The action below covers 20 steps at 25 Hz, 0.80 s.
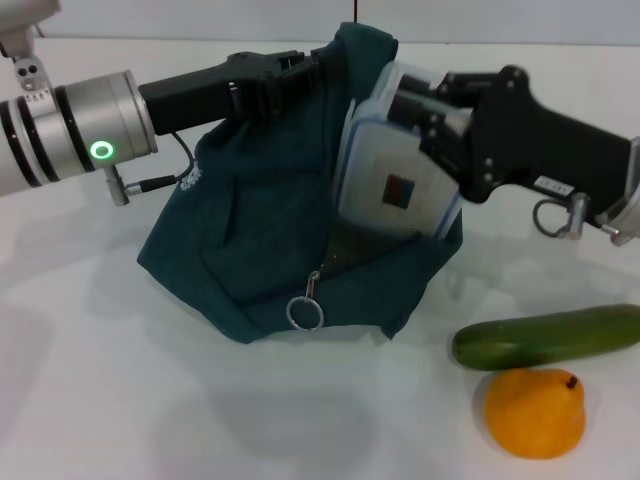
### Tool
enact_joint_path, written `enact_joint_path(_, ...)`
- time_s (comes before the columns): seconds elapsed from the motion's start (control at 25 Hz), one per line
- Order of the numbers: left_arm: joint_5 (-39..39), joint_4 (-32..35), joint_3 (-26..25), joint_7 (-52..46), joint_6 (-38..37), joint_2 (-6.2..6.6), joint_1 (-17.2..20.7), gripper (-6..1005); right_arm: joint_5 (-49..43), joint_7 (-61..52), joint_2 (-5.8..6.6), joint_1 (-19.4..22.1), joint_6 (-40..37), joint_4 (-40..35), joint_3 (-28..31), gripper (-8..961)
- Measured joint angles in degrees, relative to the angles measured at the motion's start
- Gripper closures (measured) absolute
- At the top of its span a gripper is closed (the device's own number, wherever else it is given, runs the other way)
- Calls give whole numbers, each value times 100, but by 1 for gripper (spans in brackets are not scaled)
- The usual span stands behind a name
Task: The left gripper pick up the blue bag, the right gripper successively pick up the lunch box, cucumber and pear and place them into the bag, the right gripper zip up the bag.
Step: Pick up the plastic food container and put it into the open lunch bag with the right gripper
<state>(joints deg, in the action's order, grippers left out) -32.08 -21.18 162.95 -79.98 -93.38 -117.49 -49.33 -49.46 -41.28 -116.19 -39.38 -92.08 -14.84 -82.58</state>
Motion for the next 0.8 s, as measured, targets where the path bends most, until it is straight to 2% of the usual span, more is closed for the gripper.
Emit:
enact_joint_path(0.16,-4,0,-1,0,-18,11,1,898,1,-82,0,-3,235,-34,-151,816)
enact_joint_path(0.4,-8,-1,0,-24,-40,27,-19,898,4,-845,0,-215,853,-72,-348,814)
enact_joint_path(0.8,-9,0,0,-32,-41,43,-15,897,7,-1217,0,-98,808,-522,-413,811)
